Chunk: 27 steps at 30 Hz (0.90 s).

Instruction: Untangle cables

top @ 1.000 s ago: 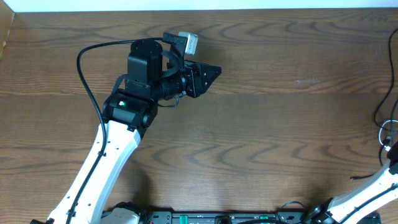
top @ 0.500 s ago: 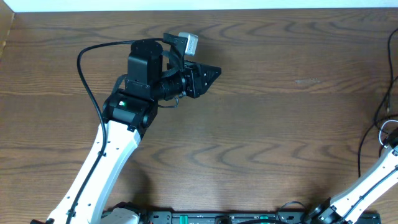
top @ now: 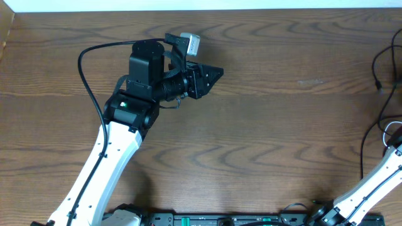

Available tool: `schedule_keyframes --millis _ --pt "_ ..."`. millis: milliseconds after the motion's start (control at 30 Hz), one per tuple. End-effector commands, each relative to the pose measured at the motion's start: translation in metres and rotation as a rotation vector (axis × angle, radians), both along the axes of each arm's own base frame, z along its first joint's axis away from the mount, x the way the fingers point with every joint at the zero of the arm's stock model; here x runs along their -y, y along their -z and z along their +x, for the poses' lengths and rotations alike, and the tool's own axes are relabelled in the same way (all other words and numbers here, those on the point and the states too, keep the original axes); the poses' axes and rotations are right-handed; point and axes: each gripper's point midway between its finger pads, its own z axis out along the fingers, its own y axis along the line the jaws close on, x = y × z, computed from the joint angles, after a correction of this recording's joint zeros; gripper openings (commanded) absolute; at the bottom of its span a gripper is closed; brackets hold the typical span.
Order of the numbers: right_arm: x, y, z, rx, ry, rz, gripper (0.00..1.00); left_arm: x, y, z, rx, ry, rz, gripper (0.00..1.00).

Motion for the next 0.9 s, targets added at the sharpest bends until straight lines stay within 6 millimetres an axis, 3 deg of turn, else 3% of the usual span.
schedule_keyframes --millis 0,167,333,500,633,733,867 --pt "-0.054 -0.02 0.018 0.04 -0.006 0.168 0.99 0.002 -0.003 0.001 0.019 0.01 0.007 0.37" --pt "-0.075 -0.019 0.022 -0.068 0.135 0.181 0.99 0.002 -0.003 0.001 0.017 0.009 0.008 0.37" --pt "-0.089 -0.023 0.025 -0.133 0.08 0.044 0.99 0.001 0.0 0.0 0.005 0.01 0.012 0.37" --pt "-0.091 -0.073 0.021 -0.124 -0.041 -0.241 0.99 0.001 0.001 -0.001 -0.001 0.01 0.014 0.37" --pt "-0.116 -0.118 0.015 -0.051 -0.192 -0.327 0.99 0.001 0.001 -0.001 0.01 0.015 0.021 0.38" --pt "-0.139 -0.133 -0.006 -0.068 -0.241 -0.35 0.99 0.001 0.001 -0.001 0.01 0.015 0.022 0.37" --pt "-0.157 -0.128 -0.06 -0.198 -0.175 -0.38 0.99 0.001 0.002 -0.001 0.006 0.015 0.023 0.37"
